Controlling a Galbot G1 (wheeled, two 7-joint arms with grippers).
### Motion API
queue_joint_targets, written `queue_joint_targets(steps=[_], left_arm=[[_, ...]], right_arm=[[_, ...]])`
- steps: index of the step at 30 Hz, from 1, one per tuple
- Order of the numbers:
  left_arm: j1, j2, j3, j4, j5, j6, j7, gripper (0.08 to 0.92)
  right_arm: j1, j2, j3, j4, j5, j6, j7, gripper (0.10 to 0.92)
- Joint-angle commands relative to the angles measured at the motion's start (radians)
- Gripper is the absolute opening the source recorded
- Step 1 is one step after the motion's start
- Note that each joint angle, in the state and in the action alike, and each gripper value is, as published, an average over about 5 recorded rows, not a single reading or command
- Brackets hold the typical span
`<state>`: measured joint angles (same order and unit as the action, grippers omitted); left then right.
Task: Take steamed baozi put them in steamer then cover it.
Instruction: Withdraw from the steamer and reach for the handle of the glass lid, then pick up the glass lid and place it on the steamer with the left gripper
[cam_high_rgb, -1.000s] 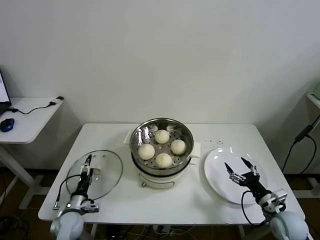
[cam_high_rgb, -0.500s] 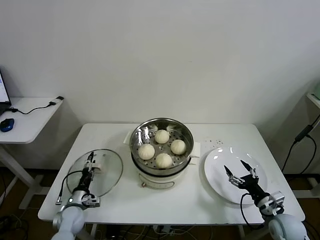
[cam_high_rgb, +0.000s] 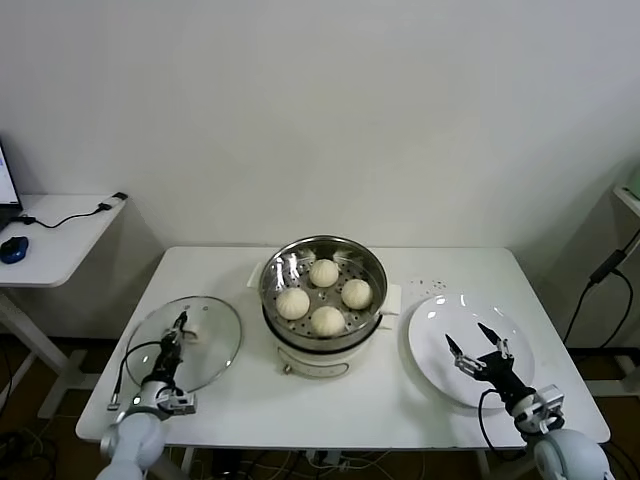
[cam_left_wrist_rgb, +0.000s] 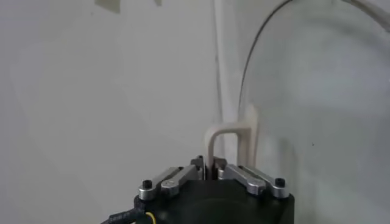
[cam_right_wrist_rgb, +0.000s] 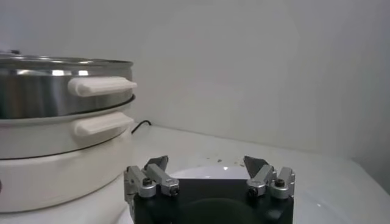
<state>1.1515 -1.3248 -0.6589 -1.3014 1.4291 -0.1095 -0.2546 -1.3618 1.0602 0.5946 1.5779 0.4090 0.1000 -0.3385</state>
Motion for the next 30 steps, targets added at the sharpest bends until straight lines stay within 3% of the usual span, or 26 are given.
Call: queue_joint_targets(steps=[1, 8, 17, 24, 30], left_arm=[[0.071, 0.032, 0.005, -0.176, -0.107, 0.023, 0.035, 0.171], [0.207, 0.104, 0.015, -0.488, -0.19, 0.172, 0.076, 0.146], [0.308, 0.219, 0.116, -0.829, -0.225, 0.571, 0.159, 0.146], [0.214, 0.288, 0.318, -0.92, -0.147, 0.778, 0.295, 0.146], [0.022, 0.275, 0.568, -0.891, -0.07, 0.878, 0.467, 0.146]], right_arm=[[0.005, 0.001, 0.002, -0.012, -0.01, 0.007, -0.002, 0.823], [0.017, -0.005, 0.004, -0.029, -0.01, 0.013, -0.005, 0.823], [0.047, -0.022, 0.001, -0.061, -0.014, 0.019, -0.004, 0.823], [0.082, -0.037, -0.016, -0.093, -0.027, 0.02, 0.001, 0.823], [0.112, -0.039, -0.042, -0.12, -0.042, 0.021, 0.003, 0.823]])
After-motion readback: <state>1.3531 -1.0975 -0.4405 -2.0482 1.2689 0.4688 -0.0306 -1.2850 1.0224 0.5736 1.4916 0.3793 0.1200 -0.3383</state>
